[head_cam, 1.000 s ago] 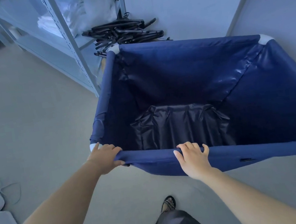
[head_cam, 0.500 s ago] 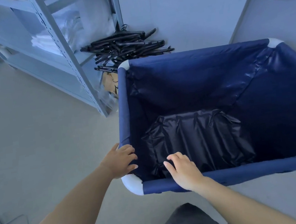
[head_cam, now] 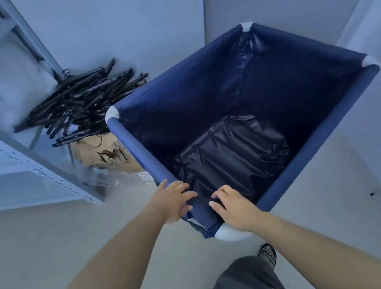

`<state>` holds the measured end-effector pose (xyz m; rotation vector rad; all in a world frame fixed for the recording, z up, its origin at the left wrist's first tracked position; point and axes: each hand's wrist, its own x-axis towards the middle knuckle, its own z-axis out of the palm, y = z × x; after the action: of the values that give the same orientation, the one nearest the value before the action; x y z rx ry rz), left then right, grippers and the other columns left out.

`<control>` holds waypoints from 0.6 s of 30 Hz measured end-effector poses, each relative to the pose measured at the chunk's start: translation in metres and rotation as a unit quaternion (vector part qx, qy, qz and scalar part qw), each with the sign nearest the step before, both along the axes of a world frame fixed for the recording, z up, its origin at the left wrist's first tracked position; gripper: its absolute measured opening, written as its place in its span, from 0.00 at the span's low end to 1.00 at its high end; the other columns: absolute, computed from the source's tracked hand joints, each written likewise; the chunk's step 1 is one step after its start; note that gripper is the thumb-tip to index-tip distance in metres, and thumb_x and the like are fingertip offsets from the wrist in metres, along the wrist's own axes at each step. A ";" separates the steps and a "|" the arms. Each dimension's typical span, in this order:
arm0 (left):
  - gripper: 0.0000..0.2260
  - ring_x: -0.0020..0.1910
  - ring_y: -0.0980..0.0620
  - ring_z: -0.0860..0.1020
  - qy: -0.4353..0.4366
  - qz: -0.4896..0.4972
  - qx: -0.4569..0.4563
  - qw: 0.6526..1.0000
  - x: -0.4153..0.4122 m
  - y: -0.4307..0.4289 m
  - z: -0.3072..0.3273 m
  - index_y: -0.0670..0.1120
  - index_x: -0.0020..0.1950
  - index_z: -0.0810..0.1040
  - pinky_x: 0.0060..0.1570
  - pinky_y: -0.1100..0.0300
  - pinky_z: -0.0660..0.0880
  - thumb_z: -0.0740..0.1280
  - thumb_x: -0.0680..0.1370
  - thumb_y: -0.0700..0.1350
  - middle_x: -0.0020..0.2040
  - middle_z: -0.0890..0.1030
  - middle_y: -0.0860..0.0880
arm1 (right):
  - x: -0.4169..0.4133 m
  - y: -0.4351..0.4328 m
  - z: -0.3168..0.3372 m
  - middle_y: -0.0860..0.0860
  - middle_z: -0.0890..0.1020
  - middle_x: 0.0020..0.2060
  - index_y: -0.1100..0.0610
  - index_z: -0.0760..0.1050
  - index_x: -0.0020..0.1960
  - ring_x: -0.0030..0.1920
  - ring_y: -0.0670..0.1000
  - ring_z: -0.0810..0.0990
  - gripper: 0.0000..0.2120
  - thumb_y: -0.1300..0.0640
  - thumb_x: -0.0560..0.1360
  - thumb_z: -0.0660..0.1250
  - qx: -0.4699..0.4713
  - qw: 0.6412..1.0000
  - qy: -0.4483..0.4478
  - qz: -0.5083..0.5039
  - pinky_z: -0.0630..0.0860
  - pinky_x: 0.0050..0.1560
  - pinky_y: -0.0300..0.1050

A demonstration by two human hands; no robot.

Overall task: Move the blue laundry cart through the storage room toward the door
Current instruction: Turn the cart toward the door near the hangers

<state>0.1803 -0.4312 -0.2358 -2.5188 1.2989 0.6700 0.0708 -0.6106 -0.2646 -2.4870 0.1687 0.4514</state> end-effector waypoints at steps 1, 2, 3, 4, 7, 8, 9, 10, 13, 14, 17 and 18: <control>0.21 0.76 0.50 0.54 0.001 -0.008 0.000 1.000 0.003 0.004 0.001 0.56 0.74 0.58 0.74 0.42 0.49 0.53 0.81 0.54 0.76 0.59 0.51 | -0.005 0.008 0.002 0.51 0.69 0.62 0.55 0.68 0.64 0.61 0.53 0.70 0.20 0.44 0.80 0.52 0.003 1.000 0.002 -0.018 0.71 0.60 0.53; 0.21 0.76 0.50 0.54 0.000 -0.012 -0.002 1.000 0.006 0.008 0.002 0.56 0.74 0.57 0.74 0.42 0.49 0.53 0.81 0.54 0.77 0.58 0.51 | -0.009 0.015 0.003 0.51 0.69 0.62 0.55 0.68 0.64 0.60 0.53 0.70 0.19 0.44 0.80 0.53 0.006 0.999 0.003 -0.032 0.71 0.60 0.53; 0.21 0.76 0.50 0.53 0.000 -0.012 -0.002 1.000 0.008 0.010 0.003 0.56 0.75 0.57 0.75 0.42 0.49 0.53 0.81 0.54 0.77 0.57 0.51 | -0.013 0.020 0.004 0.51 0.69 0.63 0.56 0.68 0.65 0.60 0.53 0.70 0.20 0.44 0.80 0.53 0.008 0.999 0.006 -0.040 0.71 0.60 0.52; 0.21 0.77 0.50 0.53 0.005 -0.008 -0.002 1.000 0.011 0.012 0.006 0.57 0.75 0.56 0.75 0.43 0.49 0.53 0.81 0.55 0.77 0.56 0.51 | -0.016 0.024 0.005 0.51 0.69 0.63 0.56 0.67 0.65 0.60 0.53 0.71 0.20 0.45 0.80 0.53 0.009 0.999 0.011 -0.045 0.71 0.60 0.51; 0.22 0.77 0.50 0.52 0.012 -0.020 0.008 1.000 0.018 0.016 0.009 0.58 0.75 0.55 0.75 0.42 0.48 0.53 0.81 0.55 0.78 0.55 0.51 | -0.016 0.032 0.011 0.52 0.68 0.63 0.56 0.67 0.66 0.58 0.54 0.72 0.20 0.44 0.80 0.52 0.011 0.998 0.031 -0.050 0.72 0.59 0.51; 0.22 0.77 0.50 0.52 0.014 -0.026 0.013 0.999 0.020 0.017 0.010 0.58 0.75 0.54 0.75 0.42 0.47 0.53 0.81 0.55 0.78 0.55 0.51 | -0.015 0.034 0.012 0.52 0.68 0.63 0.56 0.66 0.66 0.58 0.54 0.72 0.21 0.44 0.80 0.52 0.012 0.998 0.040 -0.050 0.72 0.59 0.52; 0.22 0.77 0.50 0.52 0.014 -0.026 0.012 0.999 0.023 0.017 0.010 0.59 0.75 0.54 0.75 0.42 0.47 0.53 0.81 0.55 0.78 0.55 0.51 | -0.012 0.035 0.013 0.52 0.67 0.63 0.56 0.66 0.66 0.58 0.54 0.72 0.21 0.44 0.80 0.52 0.011 0.998 0.045 -0.048 0.72 0.58 0.52; 0.22 0.77 0.49 0.52 0.014 -0.019 0.010 1.000 0.027 0.017 0.010 0.59 0.75 0.54 0.75 0.42 0.47 0.52 0.81 0.55 0.78 0.55 0.51 | -0.009 0.036 0.013 0.52 0.67 0.63 0.56 0.66 0.66 0.58 0.54 0.72 0.21 0.44 0.80 0.52 0.009 0.998 0.049 -0.045 0.72 0.58 0.52; 0.21 0.77 0.50 0.53 0.011 0.006 -0.002 1.000 0.043 0.019 0.011 0.58 0.76 0.54 0.75 0.43 0.49 0.51 0.82 0.53 0.78 0.56 0.51 | 0.003 0.037 0.012 0.52 0.67 0.64 0.55 0.65 0.67 0.58 0.55 0.72 0.21 0.43 0.80 0.51 -0.016 0.998 0.052 -0.042 0.71 0.59 0.53; 0.21 0.77 0.50 0.53 0.016 0.013 -0.006 1.000 0.047 0.020 0.009 0.57 0.76 0.55 0.75 0.43 0.49 0.51 0.82 0.52 0.78 0.56 0.52 | 0.006 0.037 0.010 0.52 0.67 0.64 0.55 0.65 0.67 0.58 0.55 0.72 0.21 0.43 0.80 0.51 -0.029 0.997 0.056 -0.040 0.70 0.60 0.54; 0.21 0.77 0.51 0.53 0.020 0.012 -0.021 1.000 0.057 0.024 0.002 0.57 0.75 0.56 0.75 0.42 0.48 0.51 0.82 0.52 0.77 0.57 0.52 | 0.013 0.040 0.003 0.52 0.68 0.64 0.55 0.65 0.67 0.58 0.55 0.73 0.22 0.43 0.81 0.50 -0.046 0.996 0.063 -0.039 0.69 0.61 0.54; 0.20 0.77 0.51 0.53 0.020 0.005 -0.021 1.000 0.060 0.025 0.000 0.57 0.75 0.56 0.75 0.42 0.48 0.51 0.82 0.52 0.77 0.57 0.52 | 0.014 0.042 0.002 0.52 0.68 0.64 0.55 0.65 0.67 0.58 0.55 0.73 0.22 0.43 0.81 0.50 -0.046 0.996 0.063 -0.046 0.70 0.61 0.54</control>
<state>0.2406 -0.4064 -0.2359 -2.5589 1.3294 0.7066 0.0852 -0.5683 -0.2625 -2.5281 0.3593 0.5739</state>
